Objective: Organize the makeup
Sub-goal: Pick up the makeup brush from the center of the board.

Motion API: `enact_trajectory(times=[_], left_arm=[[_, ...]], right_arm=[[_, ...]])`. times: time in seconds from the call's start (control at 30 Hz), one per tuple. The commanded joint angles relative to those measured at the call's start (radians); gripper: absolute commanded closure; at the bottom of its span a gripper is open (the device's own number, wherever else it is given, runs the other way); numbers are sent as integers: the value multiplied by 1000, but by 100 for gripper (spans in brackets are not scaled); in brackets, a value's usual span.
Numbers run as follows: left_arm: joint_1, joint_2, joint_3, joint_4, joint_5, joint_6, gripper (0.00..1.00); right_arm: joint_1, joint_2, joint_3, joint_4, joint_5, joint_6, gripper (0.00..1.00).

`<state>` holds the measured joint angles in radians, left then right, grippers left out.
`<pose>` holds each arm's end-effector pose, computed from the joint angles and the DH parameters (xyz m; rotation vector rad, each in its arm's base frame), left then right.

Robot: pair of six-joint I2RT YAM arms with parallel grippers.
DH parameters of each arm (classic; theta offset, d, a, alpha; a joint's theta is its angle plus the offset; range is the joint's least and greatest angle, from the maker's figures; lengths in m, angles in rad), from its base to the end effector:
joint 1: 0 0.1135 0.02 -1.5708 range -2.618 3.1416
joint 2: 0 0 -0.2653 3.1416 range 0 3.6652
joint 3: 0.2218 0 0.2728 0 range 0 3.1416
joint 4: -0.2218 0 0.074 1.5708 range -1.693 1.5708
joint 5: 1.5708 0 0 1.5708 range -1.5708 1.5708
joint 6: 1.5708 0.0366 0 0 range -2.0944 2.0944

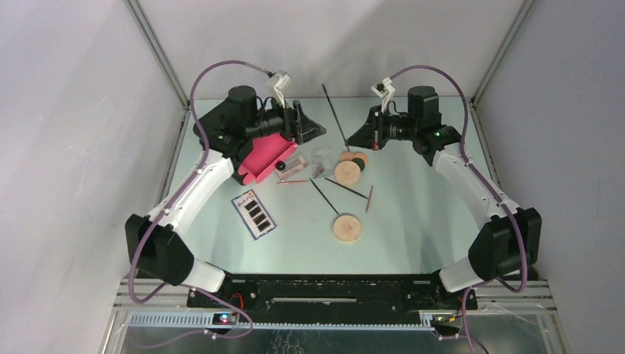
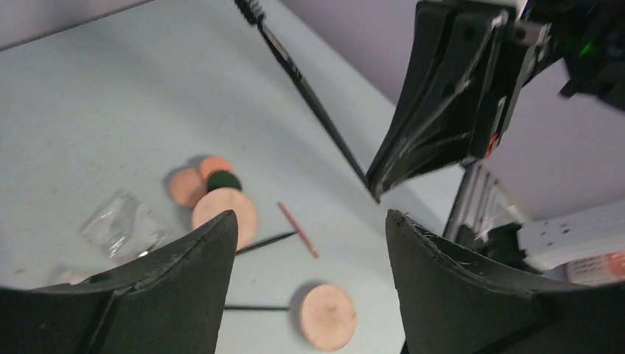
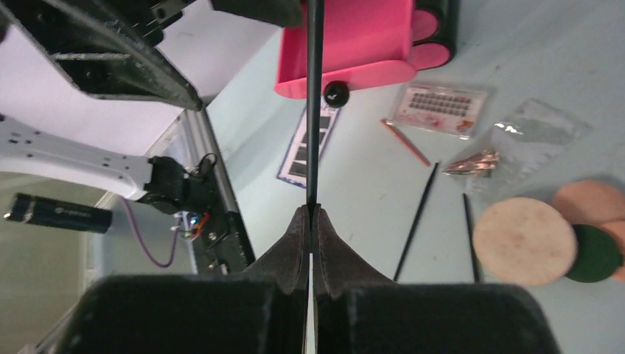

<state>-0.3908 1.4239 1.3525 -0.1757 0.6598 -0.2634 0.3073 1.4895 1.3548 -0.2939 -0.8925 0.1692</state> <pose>0.3157 -0.1543 0.3916 0.6037 1.7953 -1.0515 0.3330 0.1356 0.3614 -0.7252 1.8850 1.1903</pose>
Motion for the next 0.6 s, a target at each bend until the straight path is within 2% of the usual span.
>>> enact_trajectory(times=[0.0, 0.2, 0.57], left_arm=[[-12, 37, 11, 270, 69, -279, 23], [-25, 92, -49, 451, 86, -470, 34], [-61, 131, -103, 525, 72, -534, 50]], right_arm=[[2, 19, 23, 115, -100, 172, 100], [13, 33, -5, 177, -118, 241, 100], [14, 28, -41, 220, -120, 257, 100]])
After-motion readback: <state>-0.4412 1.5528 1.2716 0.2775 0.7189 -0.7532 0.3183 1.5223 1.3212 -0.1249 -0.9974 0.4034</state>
